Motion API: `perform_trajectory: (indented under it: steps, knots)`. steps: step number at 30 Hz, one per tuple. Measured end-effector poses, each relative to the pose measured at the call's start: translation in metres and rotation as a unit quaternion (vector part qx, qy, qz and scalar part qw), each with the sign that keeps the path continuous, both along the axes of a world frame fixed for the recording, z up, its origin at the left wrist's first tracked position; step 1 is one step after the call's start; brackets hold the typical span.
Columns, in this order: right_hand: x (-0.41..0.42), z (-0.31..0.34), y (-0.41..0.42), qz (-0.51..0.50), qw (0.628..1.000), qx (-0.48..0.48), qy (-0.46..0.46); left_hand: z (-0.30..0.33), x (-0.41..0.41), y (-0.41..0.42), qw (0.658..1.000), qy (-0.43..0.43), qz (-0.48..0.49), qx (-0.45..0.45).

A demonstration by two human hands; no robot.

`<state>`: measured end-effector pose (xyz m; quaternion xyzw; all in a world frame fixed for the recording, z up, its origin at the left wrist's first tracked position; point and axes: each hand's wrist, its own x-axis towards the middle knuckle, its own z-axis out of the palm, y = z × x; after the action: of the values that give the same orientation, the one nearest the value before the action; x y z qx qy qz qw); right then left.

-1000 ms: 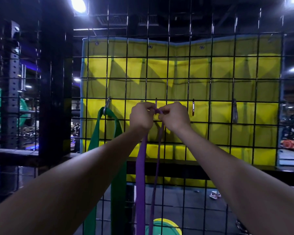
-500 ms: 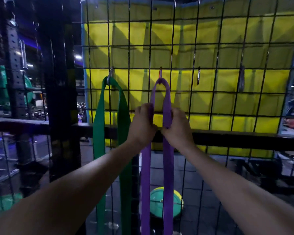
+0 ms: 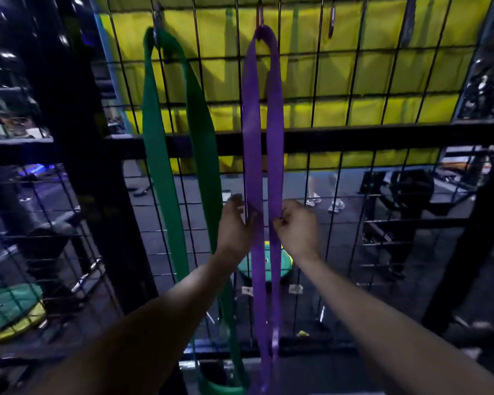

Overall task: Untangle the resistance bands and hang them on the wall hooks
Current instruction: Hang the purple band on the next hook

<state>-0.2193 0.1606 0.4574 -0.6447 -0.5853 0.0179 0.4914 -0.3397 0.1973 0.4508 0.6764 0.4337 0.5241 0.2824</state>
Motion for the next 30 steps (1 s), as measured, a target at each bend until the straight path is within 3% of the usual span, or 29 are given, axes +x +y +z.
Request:
perform_trajectory:
  steps: [4, 7, 11, 16, 22, 27, 30]
  knots:
    - [-0.005, -0.034, -0.007, 0.004, 0.999, -0.042, 0.031, -0.043, 0.006, 0.009, 0.996, 0.044, -0.058, -0.057]
    - [-0.001, -0.074, -0.011, 0.022, 0.994, -0.091, 0.054, -0.083, 0.006, 0.007, 0.995, 0.015, -0.088, -0.042]
    - [0.004, -0.127, -0.014, 0.019, 0.977, -0.214, -0.017, -0.149, 0.0, -0.002, 0.989, -0.006, -0.118, -0.094]
    - [0.004, -0.152, -0.016, -0.135, 0.979, -0.154, 0.024, -0.181, -0.002, 0.0, 0.977, -0.029, -0.141, -0.154]
    - [0.007, -0.155, -0.016, -0.061, 0.987, -0.147, 0.006, -0.17, 0.006, -0.006, 0.972, -0.023, -0.179, -0.151]
    - [0.013, -0.161, -0.047, -0.074, 0.982, -0.172, 0.024, -0.17, 0.001, -0.023, 0.976, 0.048, -0.121, -0.173]
    - [0.015, -0.165, -0.074, -0.072, 0.977, -0.197, 0.04, -0.172, -0.004, -0.055, 0.984, 0.109, -0.007, -0.142]
